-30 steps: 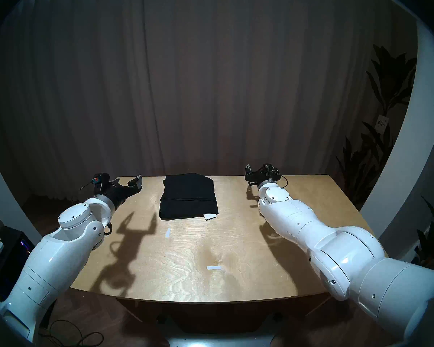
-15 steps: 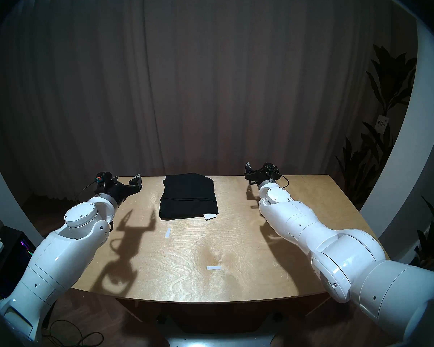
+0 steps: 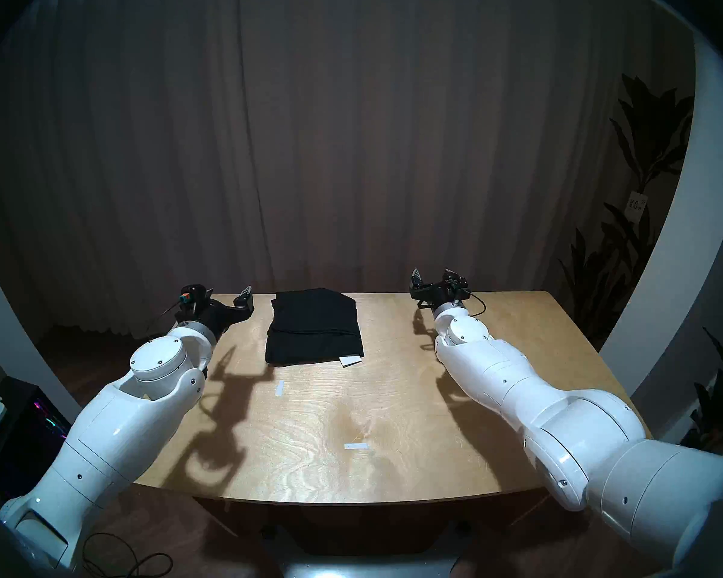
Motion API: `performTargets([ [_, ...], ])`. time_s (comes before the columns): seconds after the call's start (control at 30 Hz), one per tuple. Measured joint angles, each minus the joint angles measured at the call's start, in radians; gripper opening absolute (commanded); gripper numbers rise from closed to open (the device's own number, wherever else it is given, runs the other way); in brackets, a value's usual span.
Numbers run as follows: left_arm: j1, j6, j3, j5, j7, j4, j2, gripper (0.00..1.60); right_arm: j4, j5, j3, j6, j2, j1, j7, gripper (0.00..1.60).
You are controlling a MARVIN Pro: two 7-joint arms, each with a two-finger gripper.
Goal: Fold the shirt by bringing both sleeves in and then folding it in half
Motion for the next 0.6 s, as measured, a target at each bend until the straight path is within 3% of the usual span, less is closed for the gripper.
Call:
performTargets([
  [0.6,-0.072,-0.041,0.058,0.101,0.039,0.093,-0.040,1.60,-0.076,0.018,0.017,-0.059,0.045,-0.058,0.027,1.60],
])
